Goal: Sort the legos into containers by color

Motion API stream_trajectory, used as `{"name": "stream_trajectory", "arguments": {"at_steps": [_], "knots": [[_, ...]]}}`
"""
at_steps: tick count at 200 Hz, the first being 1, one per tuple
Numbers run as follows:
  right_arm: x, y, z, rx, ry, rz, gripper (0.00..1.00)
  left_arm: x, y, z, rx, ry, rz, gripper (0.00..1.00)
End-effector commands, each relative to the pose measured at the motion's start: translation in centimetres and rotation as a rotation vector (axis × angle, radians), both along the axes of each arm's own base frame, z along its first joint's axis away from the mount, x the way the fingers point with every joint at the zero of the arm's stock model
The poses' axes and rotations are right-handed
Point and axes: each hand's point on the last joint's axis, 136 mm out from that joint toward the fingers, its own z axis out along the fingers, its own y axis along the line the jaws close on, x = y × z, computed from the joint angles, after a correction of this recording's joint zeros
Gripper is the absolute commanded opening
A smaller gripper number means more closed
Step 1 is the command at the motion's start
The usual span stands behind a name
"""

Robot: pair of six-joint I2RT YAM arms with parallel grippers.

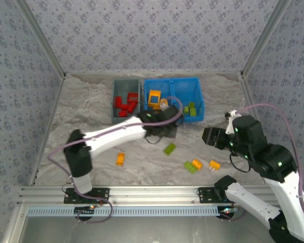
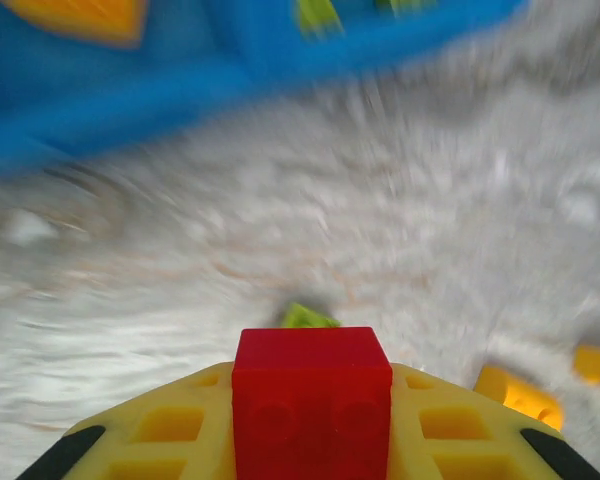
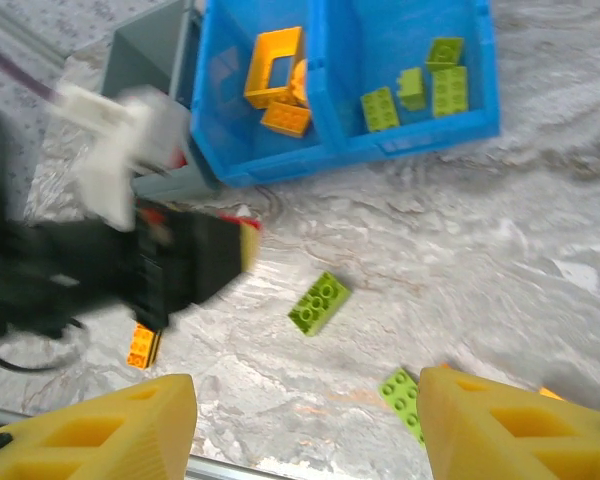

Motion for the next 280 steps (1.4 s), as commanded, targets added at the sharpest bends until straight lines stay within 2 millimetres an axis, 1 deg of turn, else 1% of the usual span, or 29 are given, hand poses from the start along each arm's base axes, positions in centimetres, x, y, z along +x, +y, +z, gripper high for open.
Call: {"name": "stream_trajectory", "arguments": {"at_steps": [1, 13, 24, 33, 41, 53, 58, 70, 73, 74, 77, 78, 79, 86, 91, 109, 112, 131, 158, 177, 191, 204, 229, 243, 261, 280], "knots": [[1.6, 3.6, 0.2, 0.024, -0.025, 0.143, 0.63, 2.7, 6.2, 1.8, 0.015, -0.033, 0.122, 0.27], [2.3, 5.3, -0.5, 0.022, -0.019, 0.183, 0.63, 4.3, 9.3, 2.0, 0.000, -0.019, 0.179, 0.27], [2.8, 7.1, -1.2, -0.008, -0.021, 0.221, 0.63, 5.7, 11.7, 2.1, -0.027, -0.006, 0.224, 0.27], [2.9, 8.8, -1.6, -0.032, -0.033, 0.259, 0.63, 7.0, 13.3, 1.9, -0.050, 0.010, 0.255, 0.27], [3.1, 10.9, -2.0, -0.060, -0.048, 0.301, 0.63, 8.2, 14.5, 1.4, -0.067, 0.028, 0.281, 0.27], [3.0, 13.6, -2.4, -0.094, -0.084, 0.357, 0.63, 10.0, 15.8, 0.8, -0.089, 0.049, 0.303, 0.28], [3.0, 14.9, -2.7, -0.111, -0.105, 0.378, 0.63, 10.8, 16.2, 0.5, -0.095, 0.054, 0.310, 0.28], [2.8, 17.1, -3.1, -0.149, -0.159, 0.417, 0.64, 12.6, 16.8, -0.2, -0.106, 0.070, 0.320, 0.27], [2.8, 17.8, -3.1, -0.153, -0.175, 0.425, 0.64, 13.1, 16.9, -0.8, -0.103, 0.082, 0.324, 0.28], [2.7, 18.0, -3.1, -0.155, -0.181, 0.429, 0.64, 13.2, 16.9, -0.5, -0.110, 0.077, 0.323, 0.27], [2.6, 18.4, -3.2, -0.161, -0.192, 0.435, 0.64, 13.6, 17.1, -1.1, -0.107, 0.090, 0.328, 0.27], [2.6, 18.8, -3.2, -0.164, -0.201, 0.439, 0.64, 13.7, 17.1, -0.8, -0.113, 0.085, 0.327, 0.27], [2.5, 19.0, -3.3, -0.165, -0.204, 0.443, 0.64, 13.9, 17.1, -1.3, -0.108, 0.095, 0.329, 0.27], [2.3, 20.0, -3.6, -0.187, -0.223, 0.457, 0.64, 14.7, 17.2, -1.7, -0.114, 0.106, 0.335, 0.27], [2.2, 21.2, -3.3, -0.174, -0.252, 0.465, 0.64, 15.2, 17.3, -2.2, -0.114, 0.116, 0.340, 0.27], [1.7, 23.4, -3.4, -0.189, -0.287, 0.477, 0.63, 16.6, 17.5, -3.6, -0.132, 0.164, 0.358, 0.27], [1.7, 23.6, -3.5, -0.193, -0.290, 0.476, 0.64, 17.2, 17.2, -3.6, -0.150, 0.149, 0.357, 0.27], [1.5, 24.5, -3.9, -0.209, -0.287, 0.473, 0.63, 18.4, 16.6, -4.4, -0.176, 0.169, 0.354, 0.27], [1.4, 25.0, -4.7, -0.199, -0.268, 0.476, 0.63, 19.2, 16.0, -6.3, -0.190, 0.214, 0.362, 0.27], [1.3, 25.2, -5.3, -0.199, -0.257, 0.482, 0.63, 19.4, 15.9, -7.8, -0.198, 0.248, 0.372, 0.27], [1.3, 25.4, -5.7, -0.204, -0.250, 0.482, 0.63, 19.5, 15.8, -8.4, -0.199, 0.260, 0.377, 0.29], [1.3, 25.6, -6.1, -0.205, -0.243, 0.486, 0.63, 19.4, 16.0, -8.8, -0.197, 0.270, 0.382, 0.32], [1.3, 26.0, -6.5, -0.206, -0.233, 0.492, 0.63, 19.3, 16.1, -8.7, -0.209, 0.273, 0.382, 0.43], [1.3, 26.1, -6.9, -0.214, -0.228, 0.492, 0.63, 19.1, 16.2, -8.2, -0.213, 0.265, 0.381, 0.45], [1.4, 26.0, -7.4, -0.227, -0.221, 0.491, 0.63, 18.8, 16.3, -7.2, -0.226, 0.248, 0.380, 0.49], [1.4, 25.9, -7.8, -0.228, -0.216, 0.486, 0.63, 18.7, 16.3, -6.1, -0.240, 0.233, 0.374, 0.49]]}}
